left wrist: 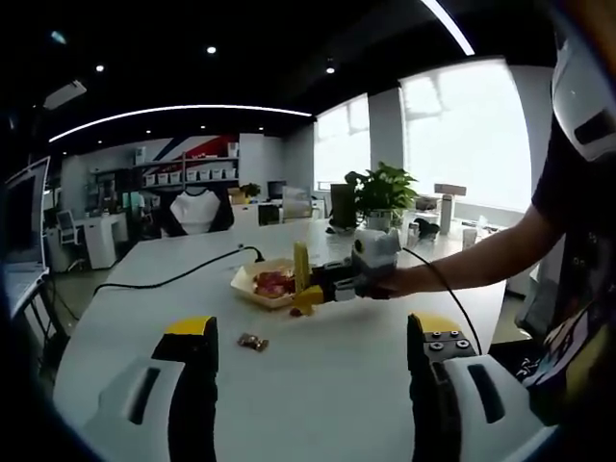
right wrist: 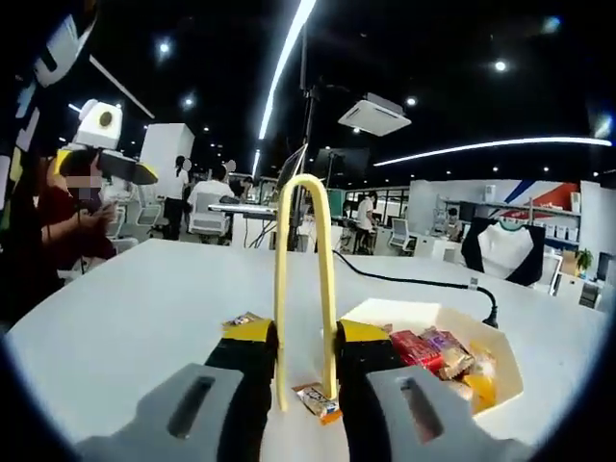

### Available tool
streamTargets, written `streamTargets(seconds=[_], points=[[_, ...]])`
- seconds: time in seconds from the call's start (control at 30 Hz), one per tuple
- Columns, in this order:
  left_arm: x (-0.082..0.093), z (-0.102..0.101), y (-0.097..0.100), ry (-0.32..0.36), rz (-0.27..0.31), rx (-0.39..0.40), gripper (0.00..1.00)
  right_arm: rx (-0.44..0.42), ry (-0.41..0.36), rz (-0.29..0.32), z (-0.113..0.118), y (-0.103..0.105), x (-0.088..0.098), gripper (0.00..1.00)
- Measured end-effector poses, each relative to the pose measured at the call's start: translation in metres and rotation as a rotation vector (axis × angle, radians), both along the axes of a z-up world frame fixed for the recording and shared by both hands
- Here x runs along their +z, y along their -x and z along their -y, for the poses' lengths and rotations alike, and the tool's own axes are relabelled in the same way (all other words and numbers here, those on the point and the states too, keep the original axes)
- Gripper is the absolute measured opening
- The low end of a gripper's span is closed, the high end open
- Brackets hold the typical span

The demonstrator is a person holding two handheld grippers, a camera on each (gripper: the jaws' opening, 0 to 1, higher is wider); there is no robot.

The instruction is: Place the target food into the container with the food tongs after gripping and lifting it, then release it inside without dropping or visibly crushing the food.

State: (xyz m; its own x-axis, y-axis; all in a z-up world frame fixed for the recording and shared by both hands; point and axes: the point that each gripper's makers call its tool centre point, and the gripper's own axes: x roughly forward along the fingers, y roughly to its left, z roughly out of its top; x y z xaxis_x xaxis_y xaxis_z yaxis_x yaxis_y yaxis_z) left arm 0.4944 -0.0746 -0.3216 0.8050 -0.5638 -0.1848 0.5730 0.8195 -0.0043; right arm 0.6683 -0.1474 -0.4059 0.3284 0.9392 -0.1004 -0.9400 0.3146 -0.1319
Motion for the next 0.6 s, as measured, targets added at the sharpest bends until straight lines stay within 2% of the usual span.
streamTargets(seconds=[0.27, 0.6], points=[[0.001, -0.002, 0.0, 0.0, 0.002, 0.007, 0.85, -0.006, -0.034, -0.052, 0.005, 0.011, 0.002, 0.21], [0.003, -0.001, 0.0, 0.007, 0.007, 0.0, 0.85, 0.023, -0.042, -0.062, 0.015, 0.054, 0.001, 0.22]])
